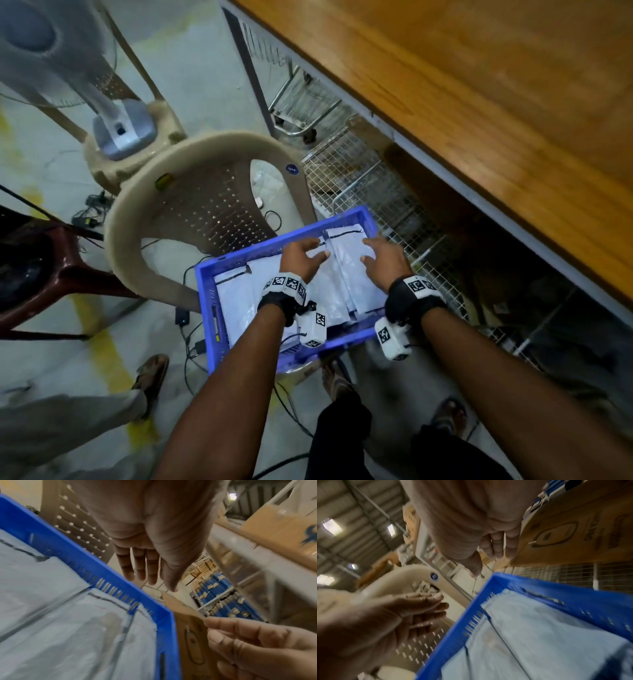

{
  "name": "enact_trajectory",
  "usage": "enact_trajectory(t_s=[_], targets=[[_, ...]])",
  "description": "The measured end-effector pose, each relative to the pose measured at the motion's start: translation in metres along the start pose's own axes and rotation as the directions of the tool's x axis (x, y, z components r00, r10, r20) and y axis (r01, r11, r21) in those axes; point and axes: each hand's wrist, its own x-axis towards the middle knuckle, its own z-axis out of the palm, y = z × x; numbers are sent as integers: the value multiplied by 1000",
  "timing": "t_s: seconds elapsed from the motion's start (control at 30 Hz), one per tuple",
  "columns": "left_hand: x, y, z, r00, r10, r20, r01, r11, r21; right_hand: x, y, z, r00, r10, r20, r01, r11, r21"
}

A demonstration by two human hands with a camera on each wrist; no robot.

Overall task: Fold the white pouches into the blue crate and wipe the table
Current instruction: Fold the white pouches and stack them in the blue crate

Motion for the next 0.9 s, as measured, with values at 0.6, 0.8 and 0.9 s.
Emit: enact_trajectory(t_s=[0.6, 0.8, 0.9], targets=[[-84, 327, 83, 871, 486, 70, -449, 847, -284, -122, 83, -321, 699, 305, -647, -25, 915, 403], [-116, 368, 158, 862, 475, 174, -412, 859, -303, -163, 170, -368, 702, 380, -602, -235, 922, 308], [-127, 378, 189, 856, 461, 235, -416, 883, -216, -169, 199, -381, 790, 411, -455, -365, 912, 190]])
